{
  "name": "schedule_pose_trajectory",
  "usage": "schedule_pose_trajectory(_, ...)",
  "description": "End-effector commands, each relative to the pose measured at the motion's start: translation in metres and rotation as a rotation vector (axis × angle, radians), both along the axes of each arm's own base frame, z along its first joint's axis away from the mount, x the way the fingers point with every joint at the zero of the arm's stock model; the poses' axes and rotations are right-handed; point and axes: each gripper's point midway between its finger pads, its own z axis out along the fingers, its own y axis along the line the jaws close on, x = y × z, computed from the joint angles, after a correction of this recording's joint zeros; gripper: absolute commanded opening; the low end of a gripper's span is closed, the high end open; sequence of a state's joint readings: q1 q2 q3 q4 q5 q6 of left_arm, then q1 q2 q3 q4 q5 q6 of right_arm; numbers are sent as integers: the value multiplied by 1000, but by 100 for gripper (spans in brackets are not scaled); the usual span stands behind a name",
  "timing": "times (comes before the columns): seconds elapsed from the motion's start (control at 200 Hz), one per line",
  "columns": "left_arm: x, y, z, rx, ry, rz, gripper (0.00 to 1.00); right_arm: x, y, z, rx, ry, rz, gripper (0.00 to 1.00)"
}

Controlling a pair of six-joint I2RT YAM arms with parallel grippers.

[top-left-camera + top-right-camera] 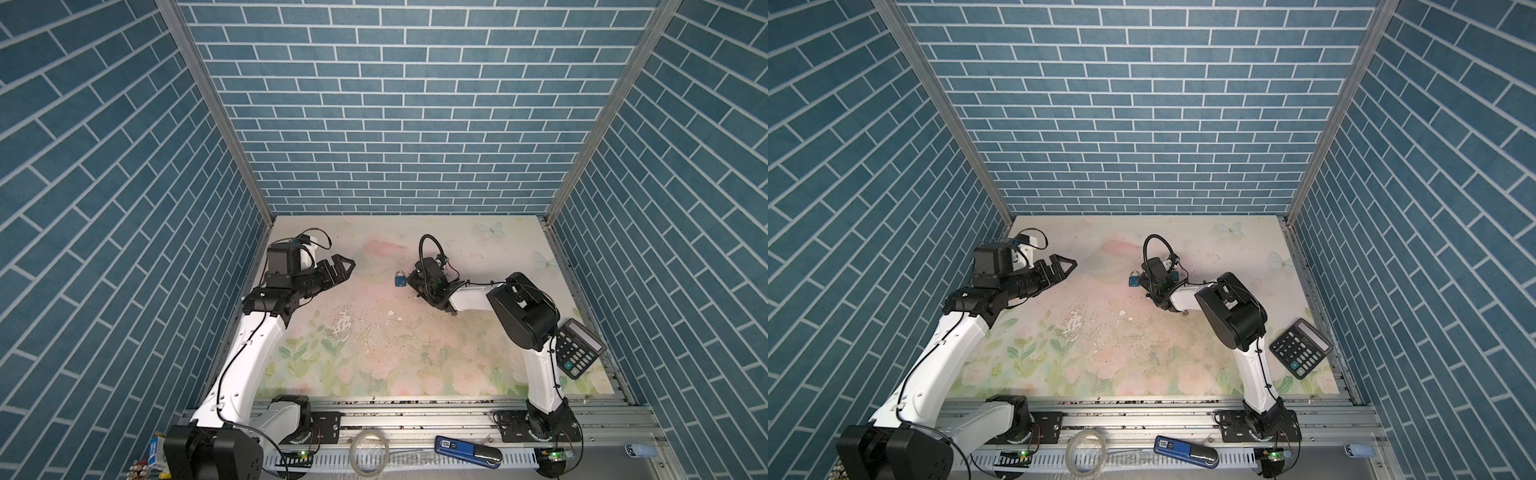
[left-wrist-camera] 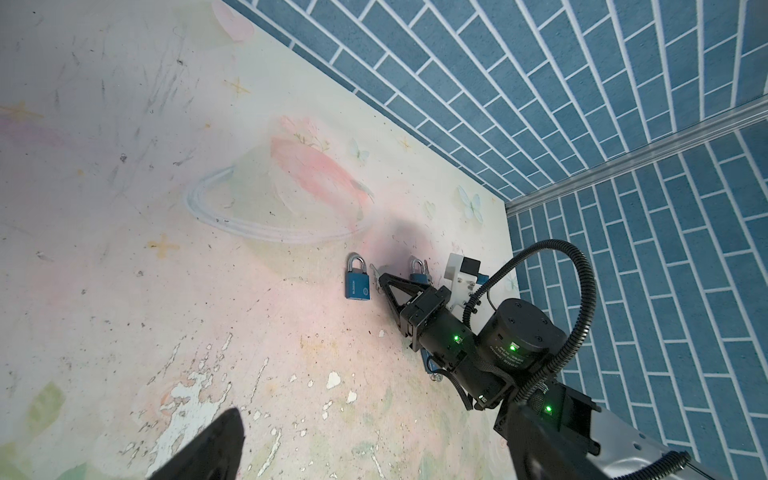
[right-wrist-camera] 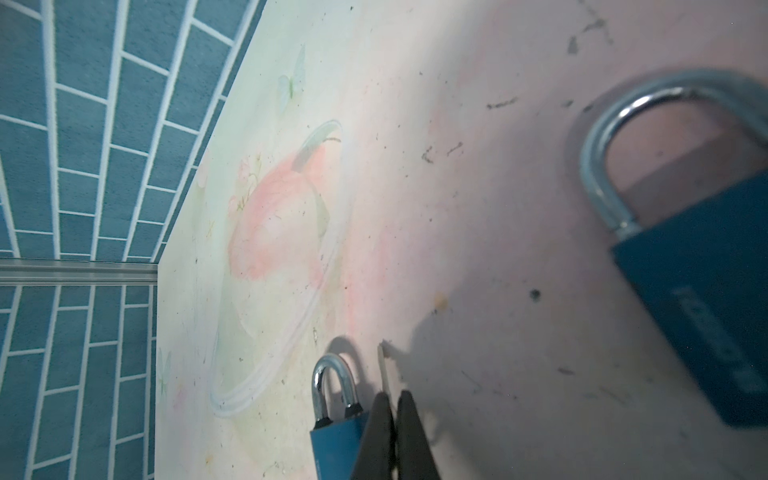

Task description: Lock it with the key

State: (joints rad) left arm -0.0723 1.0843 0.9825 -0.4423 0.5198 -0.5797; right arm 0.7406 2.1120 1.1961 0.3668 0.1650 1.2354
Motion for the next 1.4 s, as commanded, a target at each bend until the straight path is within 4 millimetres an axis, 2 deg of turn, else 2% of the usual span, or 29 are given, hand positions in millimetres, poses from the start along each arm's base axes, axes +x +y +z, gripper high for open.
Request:
schedule_pose_trajectory(0.0, -1, 2, 2, 0, -20, 1, 99, -9, -6, -17, -20, 46, -34, 8)
schedule_pose_trajectory(0.37, -5, 5, 1, 42, -38, -6, 100, -14, -9, -25, -40, 80, -36, 15)
schedule_pose_trajectory(0.77, -3, 2, -5, 22, -21, -10, 100, -14, -5, -23, -44, 94, -26, 39)
schedule_pose_trajectory(0.95, -2, 0, -7, 11, 6, -17, 100, -13, 2, -21, -35, 99, -13, 41)
schedule_pose_trajectory(1.19, -4, -2, -6, 5, 15, -33, 100, -11, 0, -17, -61, 95, -18, 42)
schedule_pose_trajectory(1.395, -6, -8, -11, -1, 48, -77, 100, -11, -4, 7, -108, 53, 13, 42)
